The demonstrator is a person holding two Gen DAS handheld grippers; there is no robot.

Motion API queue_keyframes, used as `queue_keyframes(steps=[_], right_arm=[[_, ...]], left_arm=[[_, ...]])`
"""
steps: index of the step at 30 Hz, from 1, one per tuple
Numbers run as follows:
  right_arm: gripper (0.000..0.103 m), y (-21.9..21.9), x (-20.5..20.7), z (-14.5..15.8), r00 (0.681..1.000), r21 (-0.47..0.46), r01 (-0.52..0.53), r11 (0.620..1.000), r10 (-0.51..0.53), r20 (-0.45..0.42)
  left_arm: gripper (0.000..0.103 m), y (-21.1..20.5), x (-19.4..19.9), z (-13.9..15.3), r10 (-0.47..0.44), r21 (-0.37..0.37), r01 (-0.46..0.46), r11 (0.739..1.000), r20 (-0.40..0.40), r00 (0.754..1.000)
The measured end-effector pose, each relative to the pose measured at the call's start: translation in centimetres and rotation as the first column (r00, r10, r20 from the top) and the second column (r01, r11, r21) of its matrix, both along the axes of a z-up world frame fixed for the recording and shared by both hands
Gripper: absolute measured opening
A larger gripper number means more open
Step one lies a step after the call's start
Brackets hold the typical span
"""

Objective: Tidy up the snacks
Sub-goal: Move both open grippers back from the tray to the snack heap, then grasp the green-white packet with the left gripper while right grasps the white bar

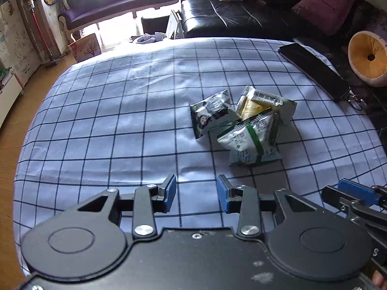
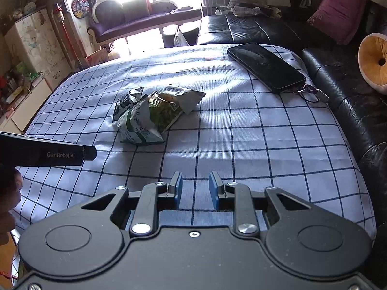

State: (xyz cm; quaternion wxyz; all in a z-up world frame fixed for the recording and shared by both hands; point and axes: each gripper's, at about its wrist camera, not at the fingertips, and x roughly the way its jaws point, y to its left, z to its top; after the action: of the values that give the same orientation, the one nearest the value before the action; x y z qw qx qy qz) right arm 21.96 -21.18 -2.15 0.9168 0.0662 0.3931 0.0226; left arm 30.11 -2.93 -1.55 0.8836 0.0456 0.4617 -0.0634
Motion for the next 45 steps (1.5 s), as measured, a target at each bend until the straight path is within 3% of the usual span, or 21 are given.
queue_keyframes(steps=[8, 13, 18, 21, 26, 36, 45], right_arm=[[0.036, -0.3, 0.5, -0.3, 1.000, 0.007, 0.004, 1.000, -0.004, 0.005], [0.036, -0.6, 0.4, -0.6, 1.000, 0.009, 0.010, 1.000, -0.010, -0.001], [0.036, -0.8, 0.4, -0.8, 1.000, 0.020, 0.017, 1.000, -0.016, -0.004], [0.036, -0.8, 0.3, -0.8, 1.000, 0.021, 0.015, 1.000, -0.015, -0.002], [0.036, -1.0, 0.3, -0.8, 1.000, 0.017, 0.017, 1.000, -0.017, -0.001], [0.036, -1.0, 0.6, -0.9, 1.000, 0.015, 0.015, 1.000, -0.015, 0.007], [0.036, -0.8, 1.7, -0.4, 0.998, 0.013, 0.008, 1.000, -0.009, 0.054]], left_arm=[[0.044, -2.5, 0.8, 1.4, -0.038, -0.093, 0.046, 0.995, 0.077, 0.996], [0.046, -3.7, 1.4, 1.3, -0.059, -0.132, 0.069, 0.989, 0.082, 0.995], [0.048, -4.7, 2.3, 0.0, -0.043, -0.062, 0.048, 0.997, 0.088, 0.995], [0.057, -4.3, 3.1, -0.7, -0.047, -0.055, 0.052, 0.997, 0.082, 0.996], [0.057, -2.4, 3.7, -0.6, -0.005, -0.051, 0.009, 0.999, 0.074, 0.997], [0.056, 2.3, 4.4, -1.3, 0.059, 0.058, -0.064, 0.996, 0.091, 0.994], [0.057, 5.0, 3.4, -2.7, 0.063, 0.033, -0.067, 0.997, 0.103, 0.993]])
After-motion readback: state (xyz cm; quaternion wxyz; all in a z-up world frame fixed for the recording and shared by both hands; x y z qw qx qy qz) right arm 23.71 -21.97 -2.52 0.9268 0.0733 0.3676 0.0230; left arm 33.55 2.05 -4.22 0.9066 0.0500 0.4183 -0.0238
